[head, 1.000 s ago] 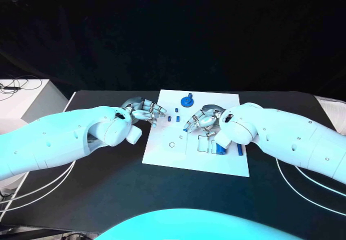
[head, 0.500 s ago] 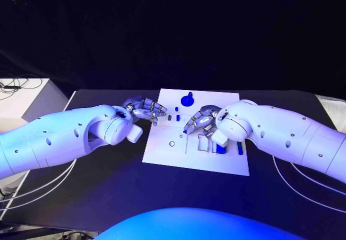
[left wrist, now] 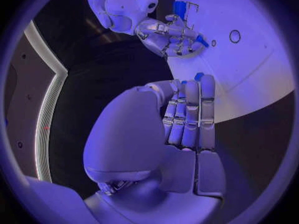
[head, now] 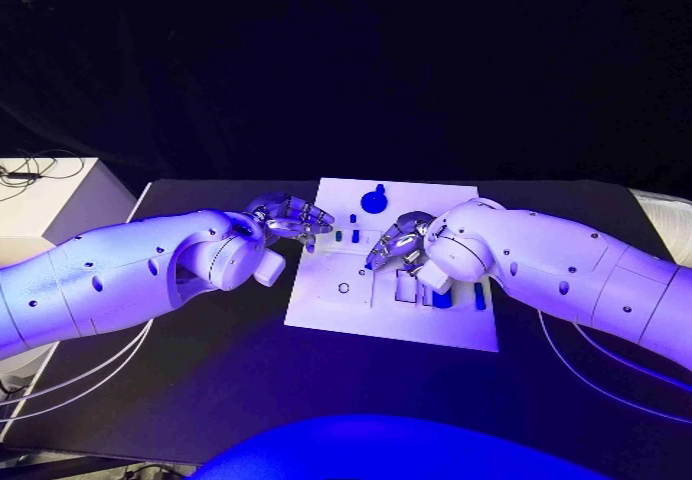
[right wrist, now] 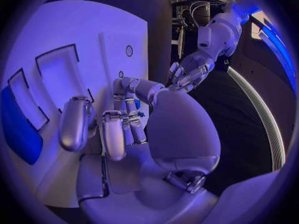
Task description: Assemble the parts on the task board
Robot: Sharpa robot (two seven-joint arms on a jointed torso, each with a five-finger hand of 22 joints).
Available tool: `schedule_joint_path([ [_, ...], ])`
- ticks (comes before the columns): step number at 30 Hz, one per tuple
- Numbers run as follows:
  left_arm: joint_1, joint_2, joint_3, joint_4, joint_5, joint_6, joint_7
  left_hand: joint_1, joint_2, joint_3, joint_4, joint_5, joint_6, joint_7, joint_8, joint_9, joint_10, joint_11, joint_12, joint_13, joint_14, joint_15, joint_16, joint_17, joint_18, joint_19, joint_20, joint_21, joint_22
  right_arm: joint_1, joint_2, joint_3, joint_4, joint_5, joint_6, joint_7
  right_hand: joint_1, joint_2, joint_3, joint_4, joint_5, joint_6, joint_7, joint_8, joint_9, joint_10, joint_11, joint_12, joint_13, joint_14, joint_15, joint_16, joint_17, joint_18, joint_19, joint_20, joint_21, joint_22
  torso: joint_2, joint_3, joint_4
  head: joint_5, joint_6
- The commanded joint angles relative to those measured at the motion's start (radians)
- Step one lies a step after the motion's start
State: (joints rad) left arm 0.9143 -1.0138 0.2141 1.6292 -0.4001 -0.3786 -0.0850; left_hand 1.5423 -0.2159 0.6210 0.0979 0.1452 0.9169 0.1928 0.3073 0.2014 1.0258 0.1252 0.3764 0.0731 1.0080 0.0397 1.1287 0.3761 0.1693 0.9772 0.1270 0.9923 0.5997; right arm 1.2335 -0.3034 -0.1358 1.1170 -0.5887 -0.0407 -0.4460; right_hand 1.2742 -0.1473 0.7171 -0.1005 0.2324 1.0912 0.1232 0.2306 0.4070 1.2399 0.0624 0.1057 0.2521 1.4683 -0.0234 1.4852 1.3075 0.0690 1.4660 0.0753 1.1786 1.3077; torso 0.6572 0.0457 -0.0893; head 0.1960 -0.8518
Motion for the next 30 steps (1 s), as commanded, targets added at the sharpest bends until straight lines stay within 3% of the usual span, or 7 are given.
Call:
schedule_joint_path([
  [1,0.0,0.002,0.001,0.003,0.006,-0.001,0.012,-0.001,-0.007,0.0,-0.003,0.005,0.006,0.002,-0.005,-0.002,0.006,-0.002,-0.007,0.001,0.008,-0.001,-0.004,0.001,0.017,-0.008,-0.002,0.006,0.001,0.0,0.004,-0.001,-0.002,-0.016,0.004,-0.017,-0.001,0.01,-0.007,0.0,0.006,-0.003,0.003,0.002,0.001,0.005,-0.005,0.006,0.002,0.065,0.0,-0.002,0.105,-0.004,0.052,-0.006,-0.005,0.172,0.0,0.0002,-0.0006,0.0,0.0],
  [30,0.0,0.007,0.002,-0.004,0.005,-0.003,0.009,-0.006,-0.009,0.005,-0.01,0.005,0.008,0.002,-0.007,-0.003,0.007,-0.002,-0.008,0.001,0.008,0.0,-0.006,0.002,0.017,-0.013,-0.002,0.015,0.007,-0.001,0.018,-0.003,-0.007,0.021,0.058,-0.012,0.0,0.011,-0.011,-0.002,0.01,-0.003,0.003,0.003,0.003,0.005,-0.006,0.006,0.002,0.064,0.0,-0.003,0.104,-0.004,0.052,-0.007,-0.007,0.172,-0.001,0.0004,-0.0002,-0.002,0.01],
])
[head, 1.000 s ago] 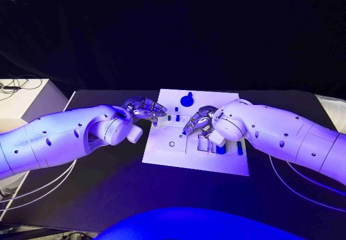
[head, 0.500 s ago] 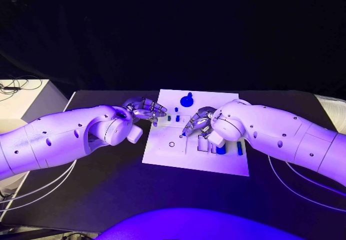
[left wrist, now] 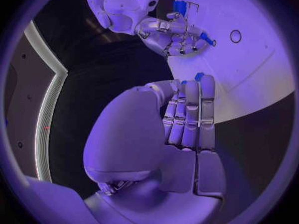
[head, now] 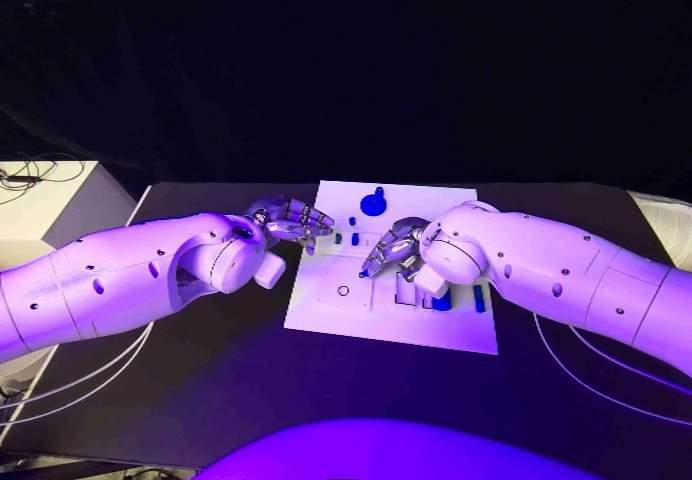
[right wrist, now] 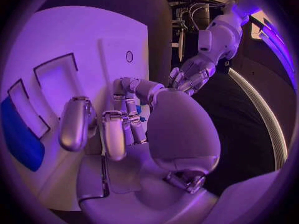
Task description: Assemble the parts on the task board
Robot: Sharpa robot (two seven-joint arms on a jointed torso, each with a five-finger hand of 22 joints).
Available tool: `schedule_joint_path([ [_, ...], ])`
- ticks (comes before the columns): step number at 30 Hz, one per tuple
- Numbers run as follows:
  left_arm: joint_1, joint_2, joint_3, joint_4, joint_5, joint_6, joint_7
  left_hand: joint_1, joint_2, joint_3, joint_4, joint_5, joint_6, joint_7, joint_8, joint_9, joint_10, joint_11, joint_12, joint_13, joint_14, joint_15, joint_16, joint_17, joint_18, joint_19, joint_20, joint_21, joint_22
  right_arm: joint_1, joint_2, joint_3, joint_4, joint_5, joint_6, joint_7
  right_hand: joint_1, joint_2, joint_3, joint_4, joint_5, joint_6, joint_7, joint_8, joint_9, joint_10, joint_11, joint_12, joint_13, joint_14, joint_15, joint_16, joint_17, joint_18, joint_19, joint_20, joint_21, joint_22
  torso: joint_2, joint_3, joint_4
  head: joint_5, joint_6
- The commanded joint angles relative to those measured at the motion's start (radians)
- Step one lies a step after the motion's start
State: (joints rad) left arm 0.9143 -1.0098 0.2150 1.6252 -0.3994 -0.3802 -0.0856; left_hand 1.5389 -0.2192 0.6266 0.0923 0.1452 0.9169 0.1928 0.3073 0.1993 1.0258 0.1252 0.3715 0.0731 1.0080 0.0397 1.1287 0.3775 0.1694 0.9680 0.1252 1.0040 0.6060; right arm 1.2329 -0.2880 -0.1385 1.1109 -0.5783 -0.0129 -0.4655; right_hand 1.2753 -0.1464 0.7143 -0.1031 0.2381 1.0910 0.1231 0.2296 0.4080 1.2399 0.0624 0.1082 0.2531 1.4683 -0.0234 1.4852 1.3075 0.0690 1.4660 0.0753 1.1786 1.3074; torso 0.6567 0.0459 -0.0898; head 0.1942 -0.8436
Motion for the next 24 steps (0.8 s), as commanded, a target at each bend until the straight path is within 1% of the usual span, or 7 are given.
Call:
schedule_joint_path([
  [1,0.0,0.003,0.001,0.0,0.004,-0.001,0.009,-0.002,-0.005,0.0,-0.004,0.005,0.008,0.002,-0.007,-0.001,0.007,-0.002,-0.003,0.001,0.008,0.0,-0.006,0.001,0.017,-0.004,0.0,0.003,0.001,-0.001,0.003,0.0,-0.001,0.01,0.031,0.007,-0.001,0.011,-0.008,0.0,0.004,-0.003,0.003,0.004,0.002,0.005,-0.006,0.004,0.001,0.064,0.0,-0.003,0.104,-0.004,0.052,-0.007,-0.006,0.172,0.0,0.0001,0.0001,0.0,0.003],
  [14,0.0,0.003,0.001,0.0,0.004,-0.001,0.008,-0.002,-0.005,0.0,-0.004,0.005,0.008,0.002,-0.007,-0.001,0.007,-0.002,-0.003,0.001,0.008,0.0,-0.006,0.001,0.017,-0.004,0.0,0.003,0.001,-0.002,0.01,-0.003,-0.003,-0.012,0.027,-0.001,-0.001,0.011,-0.01,0.0,0.003,-0.004,0.003,0.004,0.002,0.005,-0.005,0.003,0.001,0.064,0.0,-0.002,0.105,-0.004,0.052,-0.007,-0.006,0.172,0.001,0.0002,0.0008,0.0,0.007],
  [24,0.0,0.003,0.001,0.001,0.004,-0.001,0.008,-0.002,-0.005,0.0,-0.004,0.005,0.008,0.002,-0.007,-0.001,0.007,-0.002,-0.003,0.001,0.008,0.0,-0.006,0.001,0.017,-0.004,0.0,0.003,0.001,-0.003,0.012,-0.006,-0.005,-0.038,0.005,-0.019,-0.001,0.011,-0.01,0.0,0.003,-0.004,0.003,0.004,0.002,0.005,-0.005,0.003,0.001,0.064,0.0,-0.003,0.104,-0.004,0.052,-0.006,-0.006,0.172,0.001,0.0003,0.0007,0.001,0.007],
])
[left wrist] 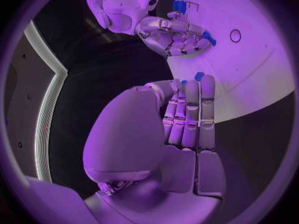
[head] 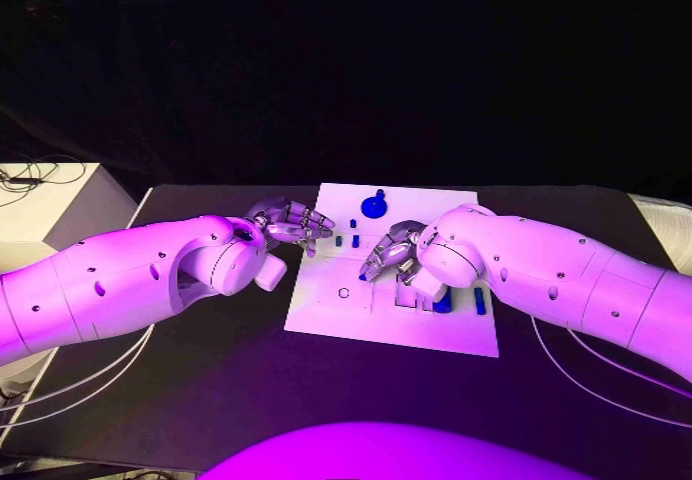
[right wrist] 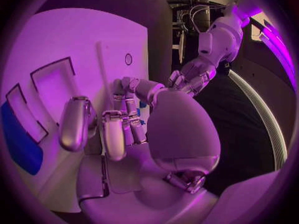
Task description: Assemble the parts on the task board
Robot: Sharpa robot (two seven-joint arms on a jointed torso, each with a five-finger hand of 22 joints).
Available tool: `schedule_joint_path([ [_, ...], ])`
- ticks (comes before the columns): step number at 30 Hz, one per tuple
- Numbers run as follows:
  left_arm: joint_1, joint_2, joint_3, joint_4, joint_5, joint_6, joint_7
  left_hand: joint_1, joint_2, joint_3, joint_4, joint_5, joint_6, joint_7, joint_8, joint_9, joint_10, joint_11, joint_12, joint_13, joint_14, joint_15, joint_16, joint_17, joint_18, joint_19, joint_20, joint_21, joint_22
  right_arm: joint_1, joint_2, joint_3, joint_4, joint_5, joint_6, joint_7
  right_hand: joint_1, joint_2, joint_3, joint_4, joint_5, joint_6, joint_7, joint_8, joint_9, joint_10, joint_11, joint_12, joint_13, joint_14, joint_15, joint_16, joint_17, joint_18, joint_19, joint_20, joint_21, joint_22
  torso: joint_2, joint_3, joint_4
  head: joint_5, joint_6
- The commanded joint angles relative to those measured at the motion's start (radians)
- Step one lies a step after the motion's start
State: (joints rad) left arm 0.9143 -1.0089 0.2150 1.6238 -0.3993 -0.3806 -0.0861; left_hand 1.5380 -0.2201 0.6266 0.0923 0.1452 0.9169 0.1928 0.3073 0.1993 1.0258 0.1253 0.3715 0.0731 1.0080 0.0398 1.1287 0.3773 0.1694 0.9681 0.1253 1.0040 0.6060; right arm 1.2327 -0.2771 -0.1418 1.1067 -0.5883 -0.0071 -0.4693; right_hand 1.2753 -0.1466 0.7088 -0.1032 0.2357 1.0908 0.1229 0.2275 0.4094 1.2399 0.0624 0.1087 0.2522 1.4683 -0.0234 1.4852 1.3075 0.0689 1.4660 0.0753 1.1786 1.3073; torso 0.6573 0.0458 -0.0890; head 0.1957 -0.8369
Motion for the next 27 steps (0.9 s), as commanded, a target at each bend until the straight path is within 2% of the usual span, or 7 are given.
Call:
schedule_joint_path([
  [1,0.0,0.002,0.001,0.002,0.004,0.0,0.009,-0.001,-0.004,0.0,-0.005,0.005,0.008,0.002,-0.007,-0.001,0.007,-0.002,-0.003,0.001,0.008,0.0,-0.006,0.001,0.017,-0.004,0.0,0.003,0.001,-0.003,0.001,-0.003,-0.001,-0.033,-0.005,-0.017,-0.001,0.011,-0.005,0.0,0.005,-0.004,0.004,0.006,0.001,0.005,-0.005,0.003,0.002,0.064,0.0,-0.003,0.104,-0.004,0.052,-0.007,-0.006,0.172,0.0,0.0008,-0.0003,0.0,0.0],
  [9,0.0,0.002,0.001,0.002,0.004,0.0,0.008,-0.001,-0.004,0.0,-0.005,0.005,0.008,0.002,-0.007,-0.001,0.007,-0.002,-0.003,0.001,0.008,0.0,-0.006,0.001,0.017,-0.004,0.0,0.003,0.001,-0.003,0.001,-0.003,-0.001,-0.048,-0.024,-0.023,-0.002,0.012,-0.006,0.0,0.005,-0.004,0.004,0.006,0.001,0.005,-0.005,0.003,0.002,0.064,0.0,-0.002,0.104,-0.004,0.052,-0.006,-0.006,0.172,0.0,0.001,0.0,0.0,0.0],
  [19,0.0,0.002,0.001,0.001,0.004,0.001,0.007,-0.001,-0.004,0.0,-0.005,0.005,0.008,0.002,-0.007,-0.001,0.007,-0.002,-0.003,0.001,0.008,0.0,-0.006,0.001,0.017,-0.004,0.0,0.003,0.001,-0.004,-0.001,-0.003,0.0,-0.05,-0.014,-0.027,-0.002,0.012,-0.006,0.0,0.005,-0.004,0.004,0.006,0.001,0.005,-0.005,0.003,0.002,0.064,0.0,-0.002,0.104,-0.004,0.052,-0.006,-0.006,0.172,0.0,0.001,-0.0007,-0.001,-0.001],
  [27,0.0,0.002,0.001,0.002,0.004,0.001,0.006,-0.001,-0.004,0.0,-0.005,0.005,0.008,0.002,-0.007,-0.001,0.007,-0.002,-0.003,0.001,0.008,0.0,-0.006,0.001,0.017,-0.004,0.0,0.003,0.001,-0.004,0.001,-0.003,0.0,-0.05,-0.028,-0.022,-0.002,0.013,-0.008,-0.001,0.004,-0.005,0.004,0.007,0.002,0.005,-0.005,0.003,0.002,0.064,0.0,-0.003,0.103,-0.004,0.052,-0.006,-0.009,0.172,0.0,0.0002,0.0001,0.002,-0.001],
])
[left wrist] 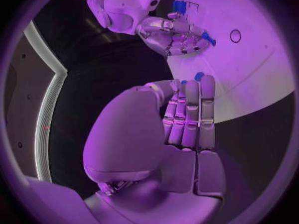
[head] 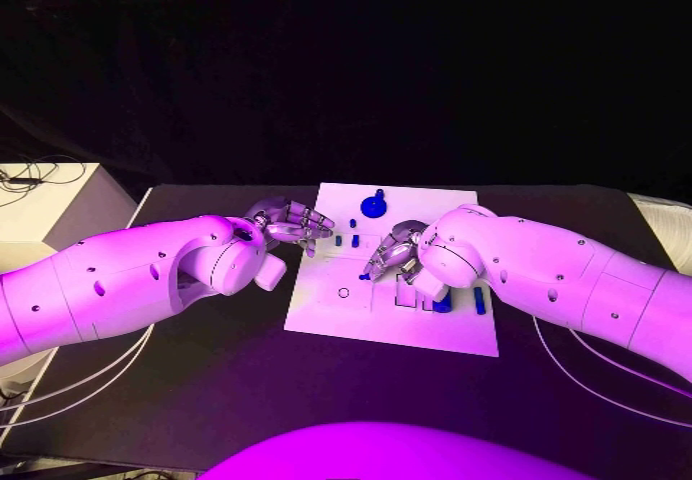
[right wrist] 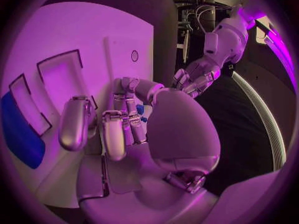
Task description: Assemble the parts on the task board
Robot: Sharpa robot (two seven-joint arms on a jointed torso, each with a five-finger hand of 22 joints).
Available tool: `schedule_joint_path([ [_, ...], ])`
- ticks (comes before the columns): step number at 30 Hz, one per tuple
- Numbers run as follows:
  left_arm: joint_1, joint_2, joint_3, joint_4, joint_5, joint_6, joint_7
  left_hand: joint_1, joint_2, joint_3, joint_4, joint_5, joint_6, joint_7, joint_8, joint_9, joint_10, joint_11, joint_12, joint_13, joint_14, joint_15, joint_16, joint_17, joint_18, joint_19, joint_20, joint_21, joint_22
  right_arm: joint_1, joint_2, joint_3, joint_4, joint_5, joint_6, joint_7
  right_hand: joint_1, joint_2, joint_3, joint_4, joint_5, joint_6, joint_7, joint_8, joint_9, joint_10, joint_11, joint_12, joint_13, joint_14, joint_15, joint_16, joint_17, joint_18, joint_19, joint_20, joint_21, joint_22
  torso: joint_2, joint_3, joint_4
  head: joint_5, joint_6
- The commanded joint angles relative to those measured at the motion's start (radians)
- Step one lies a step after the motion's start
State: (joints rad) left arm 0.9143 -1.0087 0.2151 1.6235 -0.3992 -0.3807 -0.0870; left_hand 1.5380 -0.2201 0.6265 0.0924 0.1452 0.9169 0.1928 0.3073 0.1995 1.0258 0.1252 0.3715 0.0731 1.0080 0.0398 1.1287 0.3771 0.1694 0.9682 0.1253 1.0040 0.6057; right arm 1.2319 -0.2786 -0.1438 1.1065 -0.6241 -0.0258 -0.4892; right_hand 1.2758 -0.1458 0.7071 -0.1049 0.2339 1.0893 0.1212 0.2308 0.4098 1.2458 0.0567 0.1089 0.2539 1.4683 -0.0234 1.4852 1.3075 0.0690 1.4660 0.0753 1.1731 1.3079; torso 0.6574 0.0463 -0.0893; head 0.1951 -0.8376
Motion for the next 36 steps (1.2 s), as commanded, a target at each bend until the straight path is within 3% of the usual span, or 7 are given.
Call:
schedule_joint_path([
  [1,0.0,0.002,0.001,0.002,0.004,0.001,0.006,-0.001,-0.004,0.0,-0.005,0.005,0.008,0.002,-0.007,-0.001,0.007,-0.002,-0.003,0.001,0.008,0.0,-0.006,0.001,0.017,-0.004,0.0,0.003,0.001,-0.003,0.002,-0.002,-0.001,-0.015,-0.011,-0.002,-0.003,0.012,-0.008,0.001,0.005,-0.003,0.006,0.003,0.002,-0.001,0.001,0.002,0.0,0.064,0.0,-0.003,0.103,-0.004,0.052,-0.006,-0.004,0.171,0.0,-0.0003,0.0004,0.003,0.0],
  [8,0.001,0.002,0.001,0.004,0.004,0.0,0.006,-0.001,-0.004,0.0,-0.005,0.005,0.008,0.002,-0.007,-0.001,0.007,-0.002,-0.003,0.001,0.008,0.0,-0.006,0.001,0.017,-0.004,0.0,0.003,0.001,-0.003,0.007,-0.004,-0.007,-0.014,-0.021,0.007,-0.01,0.012,-0.017,0.004,0.0,-0.005,0.007,0.004,0.004,-0.001,0.002,0.002,0.0,0.064,0.001,-0.003,0.103,-0.003,0.051,-0.006,-0.006,0.17,-0.001,-0.0017,0.0003,0.004,0.002],
  [25,0.001,0.003,0.001,0.003,0.003,0.0,0.005,-0.001,-0.004,0.0,-0.005,0.005,0.008,0.002,-0.007,-0.001,0.007,-0.002,-0.003,0.001,0.008,0.0,-0.006,0.001,0.017,-0.004,0.0,0.003,0.001,-0.004,0.01,-0.006,-0.004,0.005,-0.02,0.046,-0.047,-0.003,-0.095,0.03,-0.013,-0.01,-0.001,0.014,0.019,-0.002,-0.001,-0.004,-0.003,0.063,0.0,-0.003,0.1,-0.002,0.051,-0.005,-0.016,0.167,0.0,0.0004,-0.0008,0.011,0.007],
  [36,0.001,0.003,0.001,0.002,0.002,0.0,0.003,-0.001,-0.004,0.0,-0.005,0.005,0.008,0.002,-0.007,-0.001,0.007,-0.002,-0.003,0.001,0.008,0.0,-0.006,0.001,0.017,-0.004,0.0,0.003,0.001,-0.004,0.009,-0.006,-0.001,0.01,-0.024,0.058,-0.054,-0.011,-0.105,0.036,-0.015,-0.012,-0.002,0.013,0.019,-0.002,-0.002,-0.005,-0.004,0.063,0.0,-0.004,0.098,-0.001,0.051,-0.005,-0.019,0.166,0.0,0.0005,0.0,0.01,0.01],
])
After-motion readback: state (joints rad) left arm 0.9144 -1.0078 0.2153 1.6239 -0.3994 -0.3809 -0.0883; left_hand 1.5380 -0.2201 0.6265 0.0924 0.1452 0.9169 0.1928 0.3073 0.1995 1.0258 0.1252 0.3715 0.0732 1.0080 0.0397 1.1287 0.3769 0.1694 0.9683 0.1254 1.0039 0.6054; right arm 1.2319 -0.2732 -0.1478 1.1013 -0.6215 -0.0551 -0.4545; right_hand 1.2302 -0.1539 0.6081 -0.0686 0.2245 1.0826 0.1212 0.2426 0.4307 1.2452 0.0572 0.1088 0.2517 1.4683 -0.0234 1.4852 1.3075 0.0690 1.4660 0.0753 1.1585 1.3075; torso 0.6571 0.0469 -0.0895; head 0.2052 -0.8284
